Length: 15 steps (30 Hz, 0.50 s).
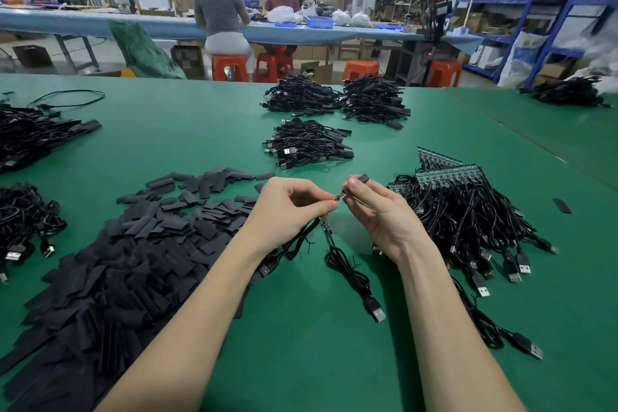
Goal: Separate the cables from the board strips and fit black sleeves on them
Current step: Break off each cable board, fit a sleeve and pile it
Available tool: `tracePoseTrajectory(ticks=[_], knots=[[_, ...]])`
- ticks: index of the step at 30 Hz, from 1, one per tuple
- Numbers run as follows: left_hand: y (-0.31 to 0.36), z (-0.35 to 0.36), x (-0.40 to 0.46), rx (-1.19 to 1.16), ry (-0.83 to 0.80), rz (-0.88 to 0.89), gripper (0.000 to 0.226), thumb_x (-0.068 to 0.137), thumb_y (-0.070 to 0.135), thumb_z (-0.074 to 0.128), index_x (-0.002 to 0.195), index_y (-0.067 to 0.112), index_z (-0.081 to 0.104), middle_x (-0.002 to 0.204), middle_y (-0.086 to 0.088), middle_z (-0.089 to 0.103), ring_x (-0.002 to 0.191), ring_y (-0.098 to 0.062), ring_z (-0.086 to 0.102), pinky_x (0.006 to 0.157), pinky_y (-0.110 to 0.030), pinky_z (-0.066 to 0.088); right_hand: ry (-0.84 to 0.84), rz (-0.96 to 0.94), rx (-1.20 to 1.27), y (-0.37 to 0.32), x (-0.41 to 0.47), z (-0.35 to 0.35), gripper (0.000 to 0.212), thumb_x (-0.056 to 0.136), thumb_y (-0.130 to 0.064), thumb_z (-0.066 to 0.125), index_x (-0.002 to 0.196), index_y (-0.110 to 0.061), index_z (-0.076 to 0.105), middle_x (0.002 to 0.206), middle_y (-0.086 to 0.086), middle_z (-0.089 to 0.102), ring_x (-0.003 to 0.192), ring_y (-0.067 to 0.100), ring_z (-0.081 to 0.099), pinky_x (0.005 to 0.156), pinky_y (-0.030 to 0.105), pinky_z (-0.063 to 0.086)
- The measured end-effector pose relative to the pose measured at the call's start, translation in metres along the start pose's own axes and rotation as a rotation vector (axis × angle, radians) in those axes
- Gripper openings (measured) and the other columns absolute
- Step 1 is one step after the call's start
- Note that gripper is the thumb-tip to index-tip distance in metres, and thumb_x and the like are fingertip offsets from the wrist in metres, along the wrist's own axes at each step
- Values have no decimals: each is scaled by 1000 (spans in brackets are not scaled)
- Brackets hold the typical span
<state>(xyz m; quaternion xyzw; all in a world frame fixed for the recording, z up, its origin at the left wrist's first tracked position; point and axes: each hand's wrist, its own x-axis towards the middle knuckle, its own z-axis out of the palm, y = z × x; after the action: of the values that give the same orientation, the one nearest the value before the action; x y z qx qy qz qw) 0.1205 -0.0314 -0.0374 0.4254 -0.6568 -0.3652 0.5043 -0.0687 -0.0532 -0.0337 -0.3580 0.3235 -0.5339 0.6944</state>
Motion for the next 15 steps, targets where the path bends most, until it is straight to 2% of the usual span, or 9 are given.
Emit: tracePoseTrajectory(ticks=[4, 7, 15], knots=[[0, 0, 0, 9, -6, -12, 8, 80, 15, 85, 81, 22, 82, 80, -2, 78, 74, -14, 72, 78, -32, 59, -3, -14, -47, 1, 1, 1, 15, 69, -15, 83, 83, -9, 80, 88, 5, 73, 81, 11, 69, 76, 17, 57], [1, 1, 0, 6, -1, -13, 7, 80, 15, 85, 82, 20, 81, 80, -3, 78, 74, -16, 72, 79, -37, 59, 1, -20, -53, 1, 2, 1, 19, 71, -15, 83, 87, -6, 79, 89, 6, 72, 82, 13, 69, 79, 18, 58], [1, -1, 1, -24, 7, 1, 6, 81, 15, 84, 85, 17, 81, 82, -5, 78, 79, -23, 75, 79, -30, 61, -44, 9, -79, 6, 0, 7, 24, 71, -15, 81, 92, -5, 77, 91, 8, 75, 84, 14, 71, 79, 18, 58]])
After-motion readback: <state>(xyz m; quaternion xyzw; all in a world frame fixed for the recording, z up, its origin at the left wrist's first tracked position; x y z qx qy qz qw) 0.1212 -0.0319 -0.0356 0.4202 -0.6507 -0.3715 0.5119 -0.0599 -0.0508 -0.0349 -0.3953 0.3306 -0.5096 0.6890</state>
